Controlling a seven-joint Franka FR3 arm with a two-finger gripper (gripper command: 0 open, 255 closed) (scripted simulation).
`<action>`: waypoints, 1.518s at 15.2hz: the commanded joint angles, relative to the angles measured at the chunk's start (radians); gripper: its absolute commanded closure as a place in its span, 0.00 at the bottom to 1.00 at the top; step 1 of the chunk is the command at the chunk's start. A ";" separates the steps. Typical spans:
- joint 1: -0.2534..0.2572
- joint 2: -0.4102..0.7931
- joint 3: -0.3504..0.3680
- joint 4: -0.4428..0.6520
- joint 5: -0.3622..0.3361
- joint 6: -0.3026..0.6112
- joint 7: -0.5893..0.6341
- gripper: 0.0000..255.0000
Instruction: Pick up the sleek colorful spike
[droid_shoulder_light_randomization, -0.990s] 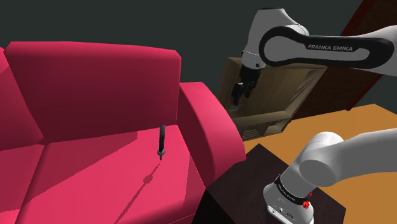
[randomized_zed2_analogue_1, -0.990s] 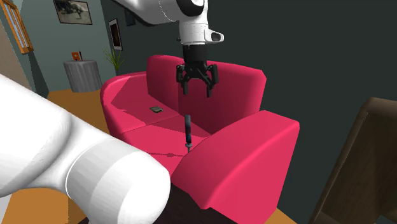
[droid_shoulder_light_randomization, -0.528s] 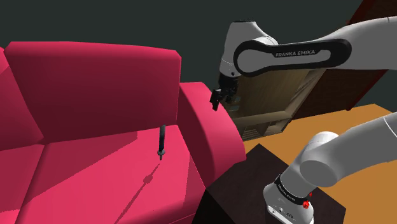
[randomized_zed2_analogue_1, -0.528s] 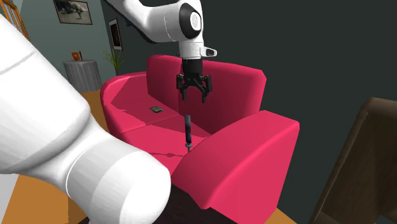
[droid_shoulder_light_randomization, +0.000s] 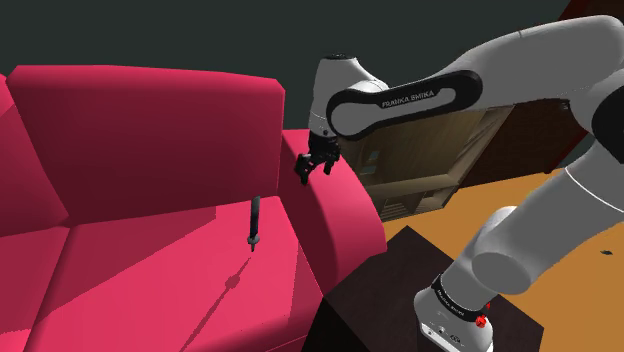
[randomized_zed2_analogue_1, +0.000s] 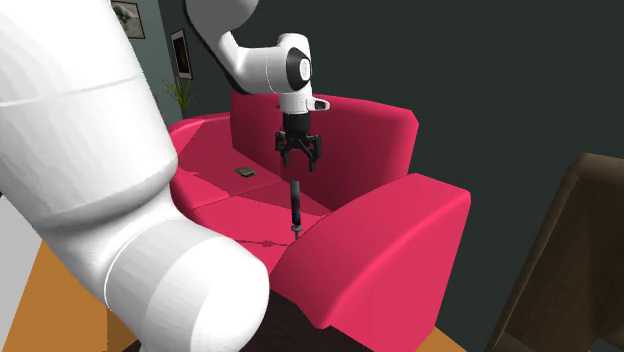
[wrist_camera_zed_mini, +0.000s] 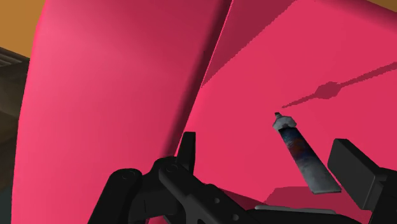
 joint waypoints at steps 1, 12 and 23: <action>0.005 0.088 0.018 0.045 -0.017 0.045 0.043 0.00; 0.082 0.509 0.040 0.372 -0.145 0.140 0.243 0.00; 0.115 0.651 0.019 0.434 -0.189 0.218 0.287 0.00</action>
